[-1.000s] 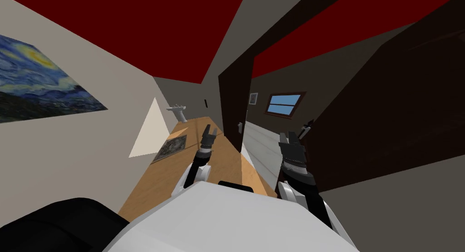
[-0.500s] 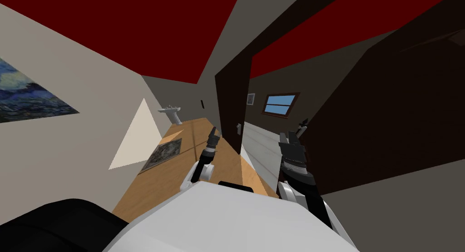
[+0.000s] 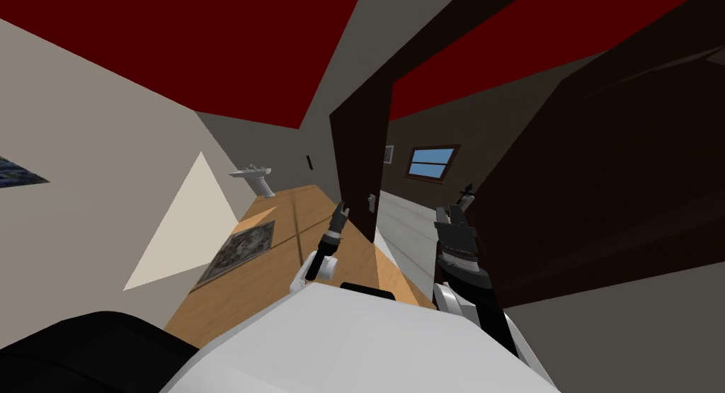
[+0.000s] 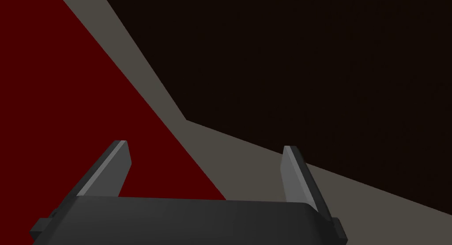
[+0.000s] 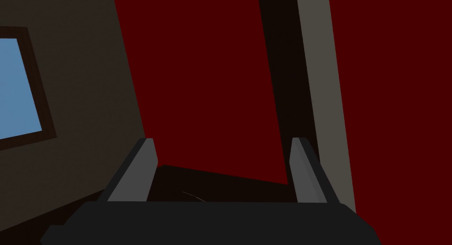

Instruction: Push the door open

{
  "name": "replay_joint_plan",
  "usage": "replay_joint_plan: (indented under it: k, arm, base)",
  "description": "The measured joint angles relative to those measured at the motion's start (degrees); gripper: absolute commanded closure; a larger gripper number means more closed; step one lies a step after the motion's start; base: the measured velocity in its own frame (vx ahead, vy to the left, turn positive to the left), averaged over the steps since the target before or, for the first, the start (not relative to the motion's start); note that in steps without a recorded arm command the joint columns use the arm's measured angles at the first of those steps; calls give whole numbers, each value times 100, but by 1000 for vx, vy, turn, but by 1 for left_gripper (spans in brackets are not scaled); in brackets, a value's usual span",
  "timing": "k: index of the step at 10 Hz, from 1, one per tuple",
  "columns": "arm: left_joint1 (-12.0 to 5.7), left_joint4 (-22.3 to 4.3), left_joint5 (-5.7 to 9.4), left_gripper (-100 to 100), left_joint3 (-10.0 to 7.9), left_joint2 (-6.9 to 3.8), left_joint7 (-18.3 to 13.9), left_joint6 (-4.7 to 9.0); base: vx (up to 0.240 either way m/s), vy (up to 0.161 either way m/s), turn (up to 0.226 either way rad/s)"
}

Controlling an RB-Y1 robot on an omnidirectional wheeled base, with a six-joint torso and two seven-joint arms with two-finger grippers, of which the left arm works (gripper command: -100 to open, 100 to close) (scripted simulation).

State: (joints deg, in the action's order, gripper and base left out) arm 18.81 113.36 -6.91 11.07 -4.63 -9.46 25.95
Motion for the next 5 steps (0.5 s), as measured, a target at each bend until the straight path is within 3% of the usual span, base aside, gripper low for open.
replay_joint_plan:
  k: [3, 5]
  arm:
    - [-182, -384, -20, -100, 146, 2, 13, -127]
    - [-264, -576, -9, -100, 219, -52, -24, -235]
  base:
    - [86, 67, -104]
    - [81, 80, -116]
